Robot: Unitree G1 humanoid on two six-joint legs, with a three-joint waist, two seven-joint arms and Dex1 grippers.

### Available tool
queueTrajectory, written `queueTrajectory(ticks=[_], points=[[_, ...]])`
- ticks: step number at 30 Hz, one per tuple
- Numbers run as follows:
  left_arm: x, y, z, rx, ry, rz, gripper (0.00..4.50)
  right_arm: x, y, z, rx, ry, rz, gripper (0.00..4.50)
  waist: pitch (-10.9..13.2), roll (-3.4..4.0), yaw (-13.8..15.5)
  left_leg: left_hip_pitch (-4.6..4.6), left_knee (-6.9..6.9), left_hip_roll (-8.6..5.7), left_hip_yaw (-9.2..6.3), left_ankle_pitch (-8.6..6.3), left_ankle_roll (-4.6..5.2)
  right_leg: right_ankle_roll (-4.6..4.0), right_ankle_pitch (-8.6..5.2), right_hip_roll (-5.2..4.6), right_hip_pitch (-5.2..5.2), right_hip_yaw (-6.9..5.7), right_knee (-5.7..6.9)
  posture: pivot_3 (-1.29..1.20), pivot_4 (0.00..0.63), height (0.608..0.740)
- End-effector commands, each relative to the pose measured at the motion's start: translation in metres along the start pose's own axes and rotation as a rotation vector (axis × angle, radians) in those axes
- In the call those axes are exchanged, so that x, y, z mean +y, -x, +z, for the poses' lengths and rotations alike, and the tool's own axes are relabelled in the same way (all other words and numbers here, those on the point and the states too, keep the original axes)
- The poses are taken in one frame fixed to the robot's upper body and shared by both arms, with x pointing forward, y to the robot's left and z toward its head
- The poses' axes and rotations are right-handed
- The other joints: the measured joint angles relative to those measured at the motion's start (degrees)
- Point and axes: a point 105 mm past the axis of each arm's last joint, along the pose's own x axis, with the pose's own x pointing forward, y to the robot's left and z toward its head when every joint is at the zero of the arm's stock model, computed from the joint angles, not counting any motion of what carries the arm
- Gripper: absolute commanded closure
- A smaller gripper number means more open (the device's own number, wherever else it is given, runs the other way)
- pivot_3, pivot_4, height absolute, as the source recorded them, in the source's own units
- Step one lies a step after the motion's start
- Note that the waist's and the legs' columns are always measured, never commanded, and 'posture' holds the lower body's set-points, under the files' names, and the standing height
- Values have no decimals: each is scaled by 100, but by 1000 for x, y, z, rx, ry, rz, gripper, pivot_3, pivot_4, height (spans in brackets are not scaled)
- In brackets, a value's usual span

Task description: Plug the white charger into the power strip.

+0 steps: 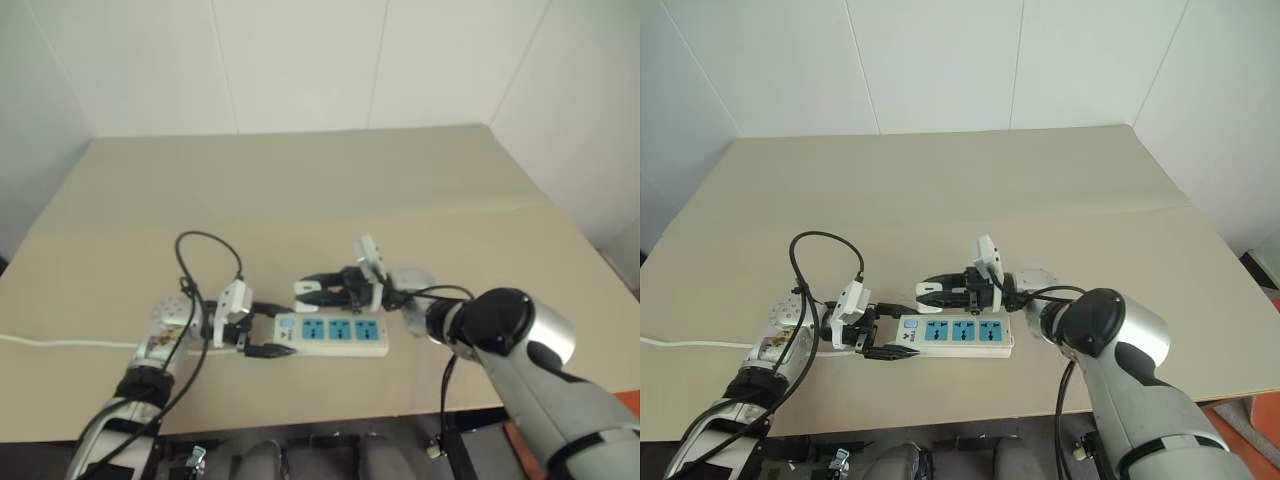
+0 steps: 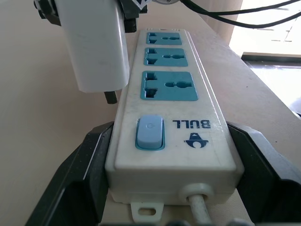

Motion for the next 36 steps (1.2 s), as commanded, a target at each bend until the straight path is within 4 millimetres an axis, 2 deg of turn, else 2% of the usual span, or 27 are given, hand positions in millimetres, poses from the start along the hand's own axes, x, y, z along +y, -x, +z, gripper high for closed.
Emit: queueTrajectory(ticks=[1, 7, 11, 17, 28, 36], points=[[-3, -5, -18, 77, 41, -18, 1231, -2, -1, 6, -21, 17, -12, 3338, 0, 0, 6, 0, 0, -1, 0, 0, 0, 0, 0, 0, 0, 0, 0, 0, 150, 740], [-2, -8, -19, 83, 37, -33, 1231, -14, 8, 25, 8, 7, -22, 3338, 0, 0, 21, -1, 1, -4, -1, 2, -3, 0, 0, -3, 2, 0, -1, 0, 150, 740], [3, -12, -18, 82, 30, -40, 1231, -18, 21, 34, 29, 7, -30, 3338, -1, -1, 28, 0, 0, -4, -2, 2, -3, 0, 0, -3, 3, -2, -2, 0, 150, 740], [10, -16, -17, 87, 11, -44, 1231, -20, 33, 34, 51, 16, -49, 3338, 0, -2, 26, -4, 0, -6, -2, 2, -3, 0, 0, -3, 3, -3, -6, 0, 150, 740], [13, -17, -15, 80, -3, -60, 1231, -19, 33, 33, 28, 29, -59, 3338, 1, -4, 10, -5, 0, -6, -2, 3, -3, 1, 0, -2, 3, -4, -6, 0, 150, 740], [24, -24, -11, 44, -43, 28, 1231, -18, 37, 26, 15, 60, -102, 3338, 1, -6, 31, -6, 1, -7, -3, 3, -4, 1, 0, -3, 5, -4, -9, 0, 150, 740]])
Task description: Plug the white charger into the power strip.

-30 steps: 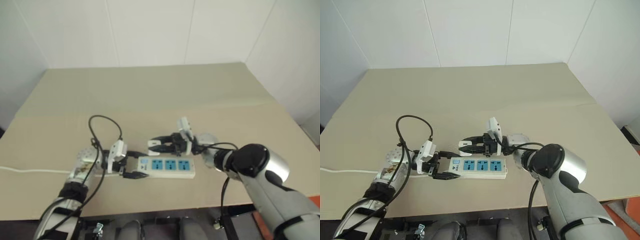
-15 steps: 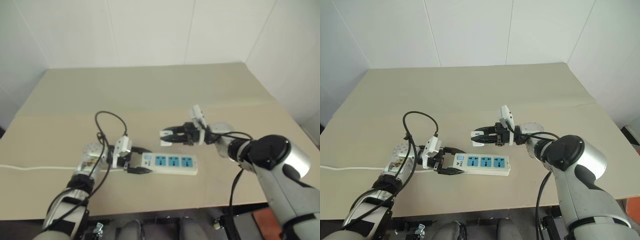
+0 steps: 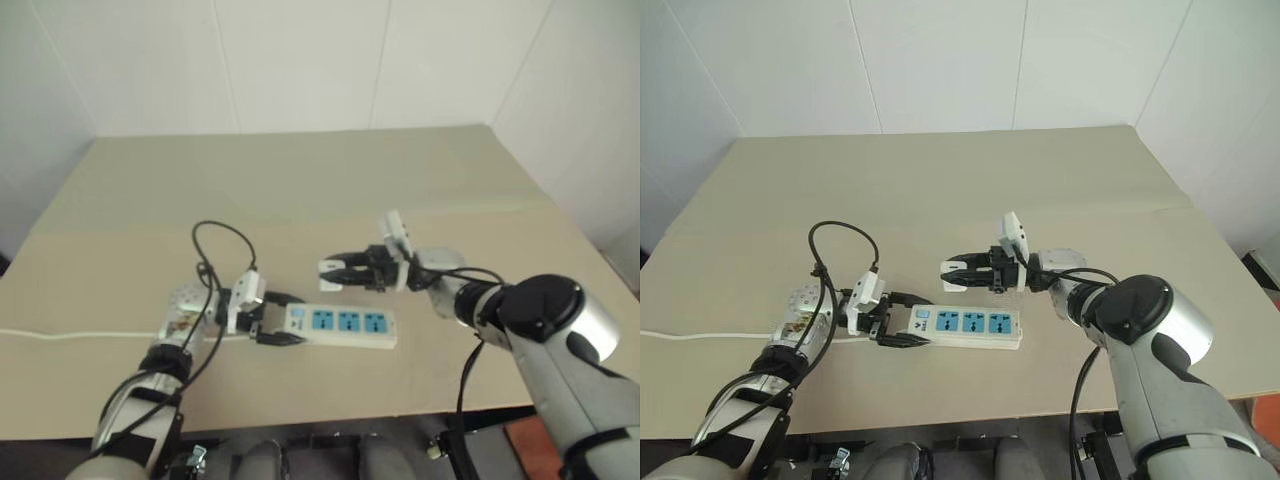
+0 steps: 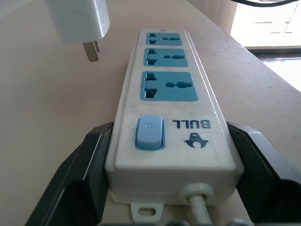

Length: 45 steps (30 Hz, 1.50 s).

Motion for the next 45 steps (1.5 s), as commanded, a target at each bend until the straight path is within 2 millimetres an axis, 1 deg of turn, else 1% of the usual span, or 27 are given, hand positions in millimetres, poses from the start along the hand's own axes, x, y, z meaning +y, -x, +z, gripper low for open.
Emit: queueTrajectory(ticks=[1, 4, 12, 21, 25, 28, 38, 45], points=[[2, -6, -15, 62, 26, 42, 1231, 0, 0, 5, -35, 29, -16, 3338, 0, -1, -2, -1, 0, 0, 0, 0, 0, 0, 0, 0, -1, 0, 0, 0, 150, 740], [5, -7, -17, 74, 13, 61, 1231, 0, 1, 5, -32, 34, -20, 3338, 0, -1, -6, 1, 0, 0, 0, 0, 0, 0, 0, 0, -1, 0, 1, 0, 150, 740], [5, -9, -21, 85, 10, 48, 1231, 0, 4, 7, -20, 20, -5, 3338, 0, -2, -10, 3, 0, -2, 0, 1, -1, 0, 0, 0, 4, 0, 0, 0, 150, 740], [4, -10, -22, 72, 28, 43, 1231, 6, 5, -9, 6, -20, 4, 3338, -2, -5, -4, 14, 1, -3, -1, 2, -2, 1, 0, 0, 18, 0, 0, 0, 150, 740], [4, -10, -21, 74, 79, 17, 1231, 8, 2, -8, 2, -25, 22, 3338, -3, -7, -14, 20, 1, -4, -2, 2, -2, 1, 0, 2, 26, 0, -2, 0, 150, 740], [4, -9, -21, 79, 74, 21, 1231, 8, 1, -7, 0, -29, 30, 3338, -3, -7, -17, 20, 1, -4, -3, 1, -2, 2, -1, 3, 26, 0, -4, 0, 150, 740], [3, -10, -20, 73, 77, 10, 1231, 13, -8, -15, -6, -2, 28, 3338, -4, -8, -24, 19, 1, -2, -4, 1, -2, 2, 0, 2, 26, -1, -6, 0, 150, 740], [1, -8, -22, 77, 85, 9, 1231, 17, -4, -24, 15, -3, 24, 3338, -8, -14, -31, 20, 0, -1, -4, 1, -2, 2, 0, 3, 26, 0, -6, 0, 150, 740]])
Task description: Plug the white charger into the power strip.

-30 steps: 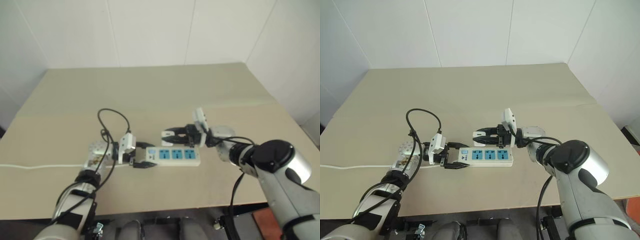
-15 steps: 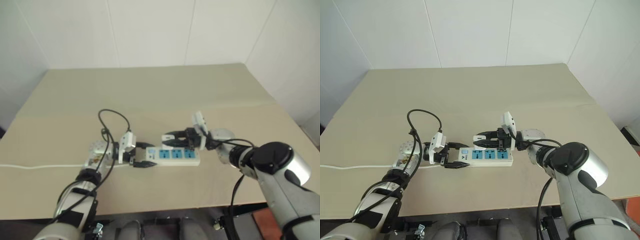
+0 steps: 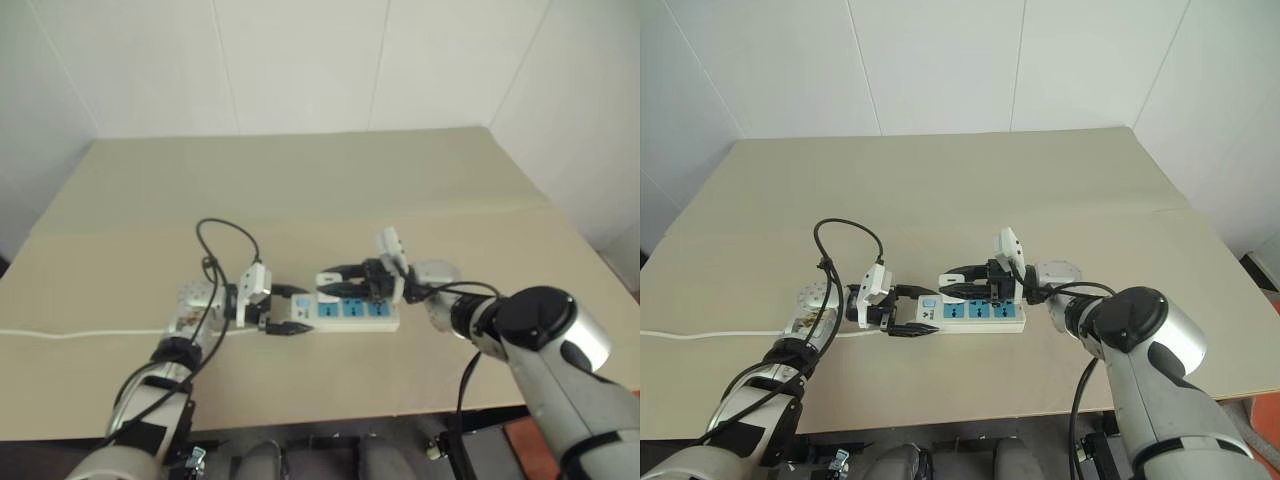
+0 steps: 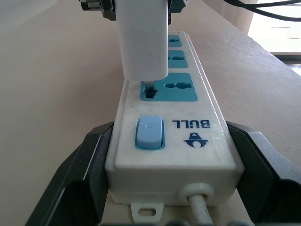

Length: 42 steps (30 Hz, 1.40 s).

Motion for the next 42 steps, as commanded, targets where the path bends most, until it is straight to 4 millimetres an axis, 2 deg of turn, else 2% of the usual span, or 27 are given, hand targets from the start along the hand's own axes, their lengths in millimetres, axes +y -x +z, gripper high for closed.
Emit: queueTrajectory(ticks=[1, 9, 17, 25, 31, 35, 39, 41, 42], points=[[-12, -2, -21, 80, 60, -37, 1231, 9, 0, -12, 8, -14, 6, 3338, -2, -4, 0, 0, 0, 0, 0, 0, 0, 0, 0, 0, 0, 0, 0, 0, 150, 740], [-14, -3, -20, 82, 66, -45, 1231, 16, -4, -27, 30, 57, -44, 3338, -2, -18, -25, 72, -35, 1, -1, -1, -1, 0, 0, 0, 69, 1, -33, 0, 150, 740], [-17, -2, -22, 82, 69, -50, 1231, 22, -3, -34, 33, 97, -57, 3338, -7, -24, -47, 84, -40, 5, -2, -1, -1, 0, 0, 3, 79, 1, -36, 0, 150, 740], [-17, -2, -22, 76, 69, -49, 1231, 18, -1, -31, 48, -11, -15, 3338, -11, -32, -84, 89, -43, 6, -4, -1, -1, 0, 0, 2, 91, 1, -48, 0, 150, 740], [-18, -2, -22, 73, 60, -50, 1231, 14, 1, -26, 44, -33, -10, 1385, -11, -33, -63, 86, -66, 5, -10, -1, -2, 0, 1, -5, 94, -8, -76, 0, 150, 740], [-18, -3, -22, 69, 55, -47, 1231, 16, 3, -23, 29, 23, -5, 24, -11, -33, -48, 85, -72, 5, -10, -1, -2, 0, 1, -5, 94, -10, -80, 0, 150, 740], [-18, -3, -22, 64, 52, -46, 1231, 17, 7, -23, 24, 54, -13, 7, -11, -33, -20, 84, -76, 5, -10, -1, -3, 0, 1, -6, 93, -10, -85, 0, 150, 740], [-12, -3, -17, 42, 90, -26, 1231, 16, 15, -21, 30, 82, -24, 7, -10, -34, -2, 82, -77, 4, -10, -2, -3, 0, 1, -7, 92, -11, -88, 0, 150, 740], [-10, -3, -12, 16, 104, -25, 881, 16, 19, -21, 32, 96, -29, 1, -9, -35, -2, 80, -77, 3, -10, -2, -3, 0, 1, -8, 92, -12, -90, 0, 150, 740]])
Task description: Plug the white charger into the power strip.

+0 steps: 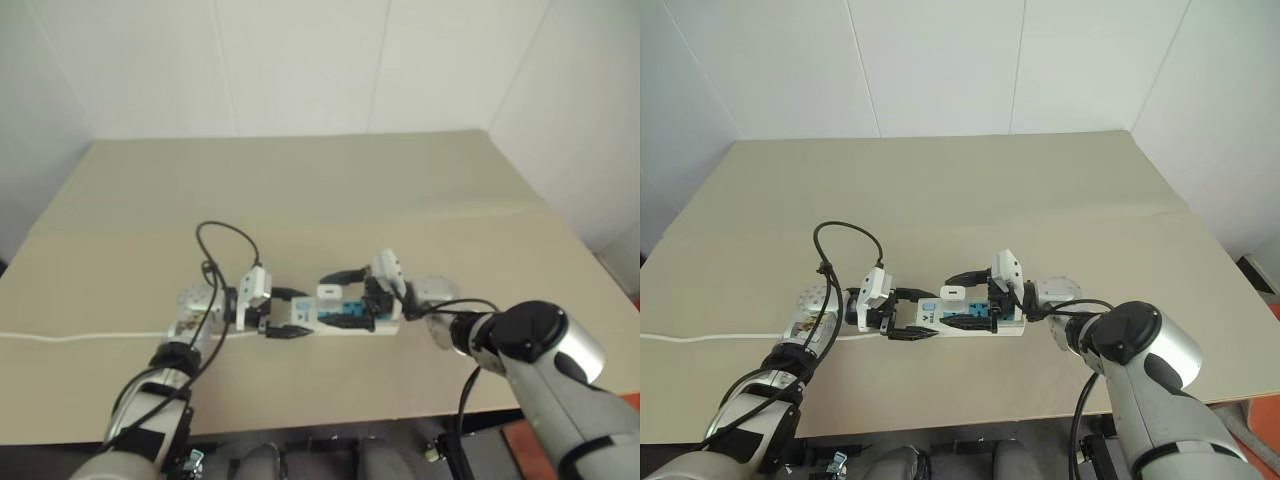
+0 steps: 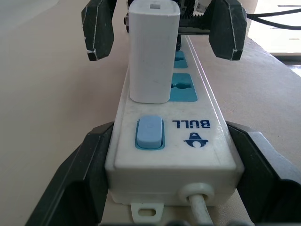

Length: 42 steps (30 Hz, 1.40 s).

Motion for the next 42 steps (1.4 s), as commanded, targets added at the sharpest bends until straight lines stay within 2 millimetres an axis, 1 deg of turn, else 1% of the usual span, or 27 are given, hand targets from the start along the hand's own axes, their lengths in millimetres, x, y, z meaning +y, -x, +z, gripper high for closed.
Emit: queueTrajectory(ticks=[1, 2, 3, 6, 8, 9, 11, 12, 14, 16, 19, 23, 25, 27, 30, 33, 37, 39, 42], points=[[-4, -1, -7, -3, 93, -21, 495, 1, 13, 3, -10, 36, -17, 0, 1, -1, -3, -2, 0, -1, 1, 0, 0, 0, 0, -1, -2, 0, -1, 0, 150, 740], [-4, 0, -3, -22, 82, -25, 306, 1, 16, 3, -6, 47, -20, 0, 5, -3, -14, -3, 0, -2, 1, 0, 0, 0, 0, -2, -2, 0, -2, 0, 150, 740], [-3, 1, 2, -50, 57, -13, 12, 1, 19, 3, -2, 58, -24, 0, 6, -5, -16, -10, -1, -2, 4, 0, 0, 0, 0, -2, -10, 2, -2, 0, 150, 740], [1, 10, 20, -130, 18, 13, 12, -2, 30, 6, 7, 81, -44, 0, 21, -8, -26, -20, -6, 0, 4, 0, 0, 0, 0, 0, -25, 1, -1, 0, 150, 740], [5, 27, 38, -175, -15, 28, 12, -7, 49, 13, 30, 114, -72, 0, 34, -10, -31, -41, -7, 4, 3, 2, -2, 0, 0, 2, -42, 0, -1, 0, 150, 740], [6, 38, 46, -187, -23, 38, 12, -11, 62, 18, 49, 135, -95, 0, 38, -12, -27, -57, -6, 4, 3, 4, -6, 0, 0, 2, -56, -1, 0, 0, 150, 740], [7, 56, 58, -187, -14, 47, 12, -13, 91, 26, 97, 161, -116, 0, 42, -11, -18, -115, -5, 2, 3, 14, -20, 1, 2, 1, -120, 1, 12, 0, 150, 740], [7, 62, 61, -183, -3, 48, 12, -12, 101, 28, 117, 163, -117, 0, 48, -7, -11, -129, -5, 1, 3, 16, -24, 1, 3, 1, -138, 0, 16, 0, 150, 740], [6, 80, 62, -97, -12, 66, 12, -6, 137, 35, 210, 193, -125, 0, 54, 1, 2, -133, -12, 2, 3, 16, -25, 2, 3, 1, -143, -4, 15, 0, 150, 740], [3, 94, 59, -2, -23, 76, 12, 3, 165, 38, 309, 260, -145, 0, 58, 7, 2, -133, -21, 0, 6, 13, -25, 2, 3, 1, -140, -5, 9, 0, 150, 740], [-4, 107, 53, 95, -21, 66, 12, 18, 191, 33, 450, 362, -168, 0, 62, 9, -15, -131, -31, -1, 15, 8, -27, 3, 2, 1, -140, -4, -3, 0, 150, 740], [-10, 114, 54, 107, -10, 62, 12, 33, 218, 33, 563, 405, -189, 0, 92, 21, -31, -116, -56, -2, 32, 13, -35, 2, 1, 1, -146, 2, -16, 0, 150, 740], [-13, 114, 55, 94, -8, 56, 12, 36, 224, 33, 581, 422, -206, 0, 106, 27, -39, -112, -56, -2, 47, 20, -45, 1, 1, 2, -147, 7, -18, 0, 150, 740], [-15, 112, 57, 75, 3, 50, 12, 38, 226, 34, 586, 440, -218, 0, 108, 25, -54, -103, -55, 1, 68, 25, -53, 0, 1, 6, -144, 7, -9, 0, 150, 740], [-18, 108, 58, 65, 16, 33, 12, 39, 225, 33, 591, 465, -224, 0, 112, 21, -109, -90, -54, 3, 86, 33, -58, -2, 2, 10, -137, 10, 6, 0, 150, 740], [-19, 104, 61, 60, 8, 21, 12, 40, 222, 35, 571, 558, -267, 0, 113, 18, -148, -88, -54, 3, 87, 42, -63, -5, 4, 10, -136, 10, 10, 0, 150, 740], [-14, 101, 68, 46, 7, 16, 12, 31, 216, 48, 522, 656, -343, 0, 117, 14, -167, -85, -53, 1, 91, 44, -65, -6, 5, 9, -137, 18, 14, 0, 150, 740], [-14, 98, 71, 39, 10, 4, 12, 28, 214, 52, 505, 681, -370, 0, 120, 9, -174, -85, -53, 0, 94, 46, -67, -8, 6, 9, -137, 19, 15, 0, 150, 740], [-15, 97, 74, 37, 19, -7, 12, 27, 214, 54, 509, 693, -384, 0, 122, 6, -168, -85, -53, 1, 94, 46, -67, -8, 6, 11, -137, 20, 15, 0, 150, 740]])
